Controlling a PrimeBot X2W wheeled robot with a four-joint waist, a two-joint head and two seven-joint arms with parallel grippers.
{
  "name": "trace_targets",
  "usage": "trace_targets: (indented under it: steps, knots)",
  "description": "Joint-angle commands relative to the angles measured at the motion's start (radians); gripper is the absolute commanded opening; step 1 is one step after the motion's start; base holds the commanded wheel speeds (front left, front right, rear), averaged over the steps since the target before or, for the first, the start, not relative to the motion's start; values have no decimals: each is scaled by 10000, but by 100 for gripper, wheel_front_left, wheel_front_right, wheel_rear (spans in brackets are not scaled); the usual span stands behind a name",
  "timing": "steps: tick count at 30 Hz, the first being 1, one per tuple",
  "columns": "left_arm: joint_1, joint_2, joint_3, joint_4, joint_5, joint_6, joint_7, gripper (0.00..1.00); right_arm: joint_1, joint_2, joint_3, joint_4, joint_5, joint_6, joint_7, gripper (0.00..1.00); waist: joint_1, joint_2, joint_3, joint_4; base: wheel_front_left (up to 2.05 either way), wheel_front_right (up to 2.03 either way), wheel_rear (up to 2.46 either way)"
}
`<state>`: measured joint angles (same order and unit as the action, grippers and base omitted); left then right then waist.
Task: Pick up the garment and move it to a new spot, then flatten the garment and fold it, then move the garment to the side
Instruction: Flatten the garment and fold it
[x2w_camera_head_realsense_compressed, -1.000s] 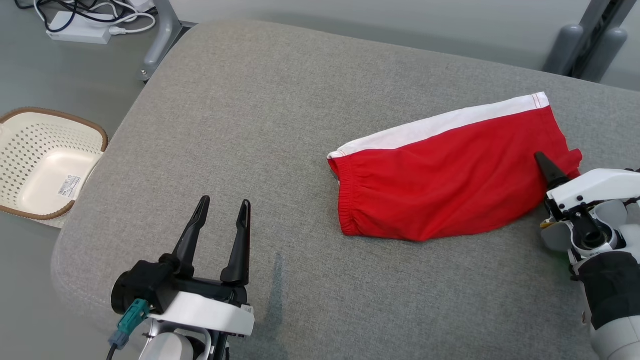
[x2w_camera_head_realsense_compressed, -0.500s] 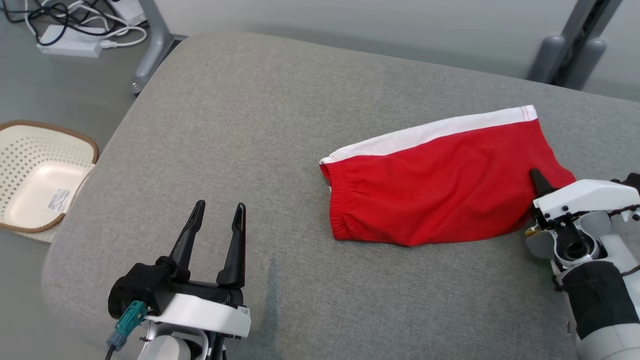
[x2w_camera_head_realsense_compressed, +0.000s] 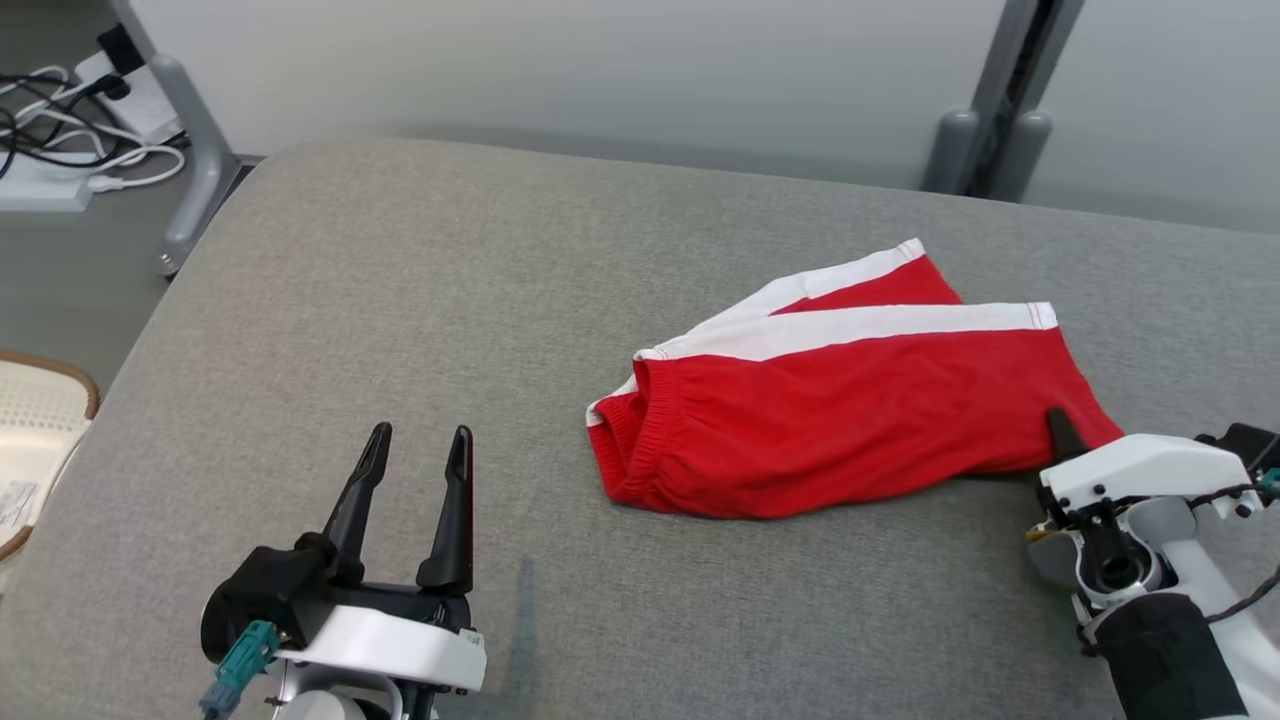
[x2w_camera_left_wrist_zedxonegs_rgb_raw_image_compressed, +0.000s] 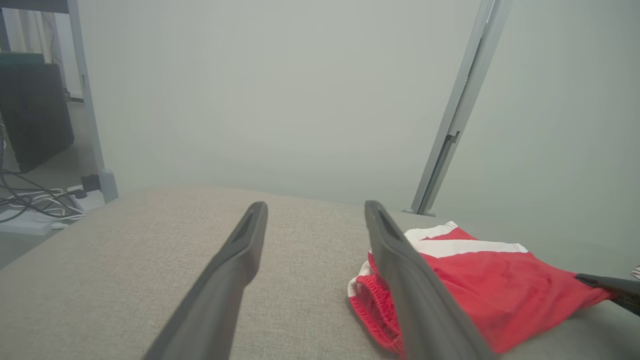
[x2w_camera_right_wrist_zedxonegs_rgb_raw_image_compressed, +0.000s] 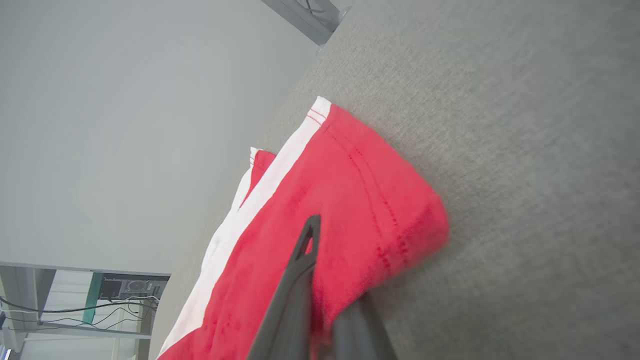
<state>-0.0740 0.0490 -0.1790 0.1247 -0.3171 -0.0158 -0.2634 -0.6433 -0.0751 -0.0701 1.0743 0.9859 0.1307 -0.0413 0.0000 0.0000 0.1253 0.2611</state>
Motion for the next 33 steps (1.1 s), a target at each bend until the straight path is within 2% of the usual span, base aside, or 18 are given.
trace_targets:
  steps: [1,7,8,9,10,15,18,23,28,29,33]
  knots:
    - [38,39,48,-3,74,-20,-9,100,204,-41,87,-148,-45,1,-22,0,0,0,-119,-199,0,0,0]
    - [156,40,115,47,129,-78,-9,100,445,-34,411,-387,-97,1,56,0,0,0,-270,-459,0,0,0]
    - [167,39,108,50,135,-88,-9,100,494,-40,490,-351,-168,1,46,3,0,0,-299,-472,0,0,0]
    - [175,37,98,53,135,-95,-9,100,551,-75,640,-280,-325,1,45,75,0,0,-330,-481,0,0,0]
    - [184,37,94,53,131,-77,-9,100,601,-83,744,-187,-422,1,80,100,0,0,-358,-491,0,0,0]
    - [226,39,121,-42,68,-35,-9,100,690,-243,1200,-89,-999,1,-346,100,0,0,-491,-559,0,0,0]
    - [205,39,238,-215,-165,21,-9,100,777,-536,1432,-64,-1679,1,-1210,100,0,0,-592,-713,0,0,0]
    - [136,36,422,-459,-330,69,-9,100,868,-893,1647,-647,-2480,1,-2010,100,0,0,-687,-1076,0,0,0]
    - [65,37,513,-670,-627,158,-8,100,1446,-1098,1589,-2514,-3668,1,-2244,100,0,0,-722,-1467,0,0,0]
    - [65,37,513,-670,-627,158,-8,100,1446,-1098,1589,-2514,-3668,1,-2244,100,0,0,-722,-1467,0,0,0]
    - [31,37,537,-753,-767,231,-9,100,2602,-813,1162,-4962,-5047,1,-2237,100,0,0,-643,-1749,0,0,0]
